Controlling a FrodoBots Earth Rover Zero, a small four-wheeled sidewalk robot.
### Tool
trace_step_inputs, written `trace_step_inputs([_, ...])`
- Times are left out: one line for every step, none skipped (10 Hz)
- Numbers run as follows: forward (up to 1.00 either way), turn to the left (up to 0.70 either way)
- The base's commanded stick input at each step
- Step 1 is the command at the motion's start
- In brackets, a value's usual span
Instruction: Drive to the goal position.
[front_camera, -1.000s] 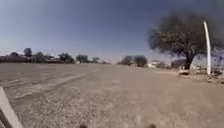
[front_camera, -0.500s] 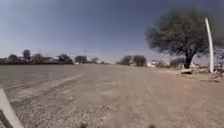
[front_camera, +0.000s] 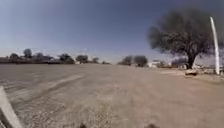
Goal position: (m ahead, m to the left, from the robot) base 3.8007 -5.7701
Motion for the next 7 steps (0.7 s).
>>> trace_step_inputs([0.70, -0.32])
trace_step_inputs([0.70, -0.21])
trace_step_inputs([0.70, -0.10])
trace_step_inputs([0.70, -0.05])
trace_step_inputs([0.70, -0.01])
trace_step_inputs([0.70, 0.00])
trace_step_inputs([0.70, 0.00])
